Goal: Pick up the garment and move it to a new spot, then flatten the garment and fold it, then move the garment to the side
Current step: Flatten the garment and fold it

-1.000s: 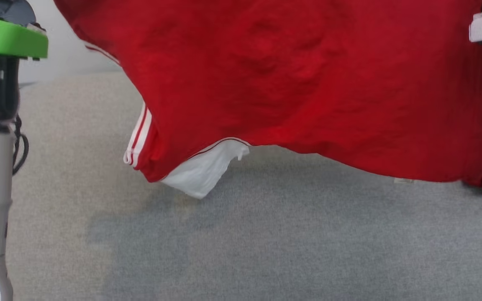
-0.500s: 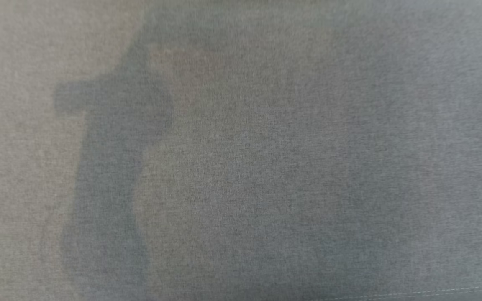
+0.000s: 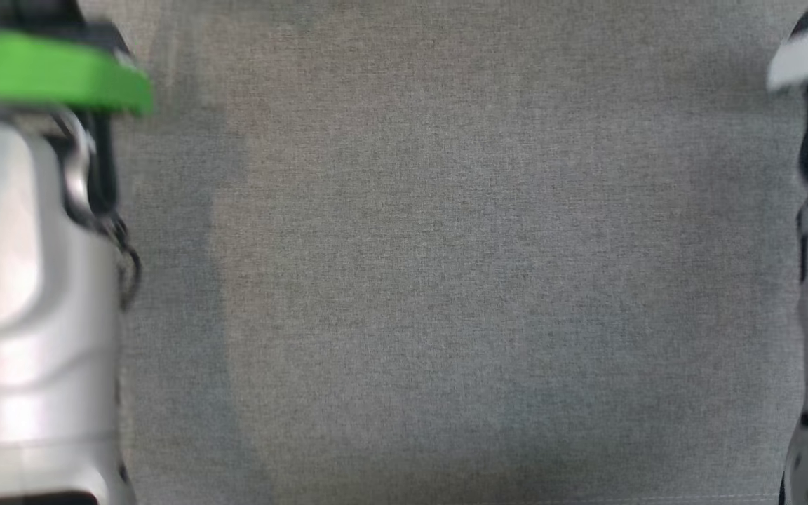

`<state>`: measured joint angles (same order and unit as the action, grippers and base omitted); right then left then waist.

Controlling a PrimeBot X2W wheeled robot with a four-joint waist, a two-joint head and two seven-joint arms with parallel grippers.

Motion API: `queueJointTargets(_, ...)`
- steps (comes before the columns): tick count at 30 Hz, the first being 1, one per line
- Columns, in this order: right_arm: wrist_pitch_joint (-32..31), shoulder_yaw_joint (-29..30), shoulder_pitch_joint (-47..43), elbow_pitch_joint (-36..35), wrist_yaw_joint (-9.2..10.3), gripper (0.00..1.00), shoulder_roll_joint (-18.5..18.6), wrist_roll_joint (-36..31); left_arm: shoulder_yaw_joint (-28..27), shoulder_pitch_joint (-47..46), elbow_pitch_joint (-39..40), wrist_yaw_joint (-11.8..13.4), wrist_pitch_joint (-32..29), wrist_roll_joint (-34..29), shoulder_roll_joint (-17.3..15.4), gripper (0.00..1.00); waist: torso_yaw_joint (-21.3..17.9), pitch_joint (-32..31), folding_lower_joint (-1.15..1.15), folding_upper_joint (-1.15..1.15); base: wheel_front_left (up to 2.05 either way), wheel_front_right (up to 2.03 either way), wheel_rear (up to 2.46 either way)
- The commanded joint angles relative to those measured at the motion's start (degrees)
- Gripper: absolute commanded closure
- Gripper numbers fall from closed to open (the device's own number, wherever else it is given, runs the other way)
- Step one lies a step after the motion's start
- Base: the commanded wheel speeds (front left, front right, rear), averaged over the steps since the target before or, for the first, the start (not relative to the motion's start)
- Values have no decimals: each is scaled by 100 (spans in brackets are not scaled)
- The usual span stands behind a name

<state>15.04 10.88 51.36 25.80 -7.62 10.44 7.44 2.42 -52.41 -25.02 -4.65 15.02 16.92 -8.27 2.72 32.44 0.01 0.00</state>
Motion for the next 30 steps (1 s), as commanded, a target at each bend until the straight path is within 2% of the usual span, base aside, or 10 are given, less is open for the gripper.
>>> queueJointTargets(1, 16, 78, -373, -51, 24, 100, 2, 120, -151, 412, 28, -30, 16, -69, 78, 100, -13, -148, -1, 0, 0, 0, 0)
queueJointTargets(5, 16, 147, -1212, -155, 25, 100, -145, 359, -393, 1394, 77, -136, 16, -132, 341, 100, -46, -412, -1, 0, 0, 0, 0)
queueJointTargets(9, 16, 229, -1923, -216, 25, 100, -255, 570, -496, 2143, -61, -191, 16, -125, 471, 100, -78, -786, -1, 0, 0, 0, 0)
queueJointTargets(12, 16, 237, -2327, -232, 26, 100, -319, 684, -558, 2548, -127, -201, 17, -3, 491, 100, -111, -1081, -1, 0, 0, 0, 0)
queueJointTargets(18, 16, 156, -3103, -112, 25, 100, -442, 801, -277, 3377, -237, -148, 17, 373, 499, 100, -143, -1758, -1, 0, 0, 0, 0)
queueJointTargets(30, 17, -128, -4569, 157, 25, 100, -581, 865, -34, 4960, -303, -30, 17, 529, 504, 100, -133, -3029, -1, 0, 0, 0, 0)
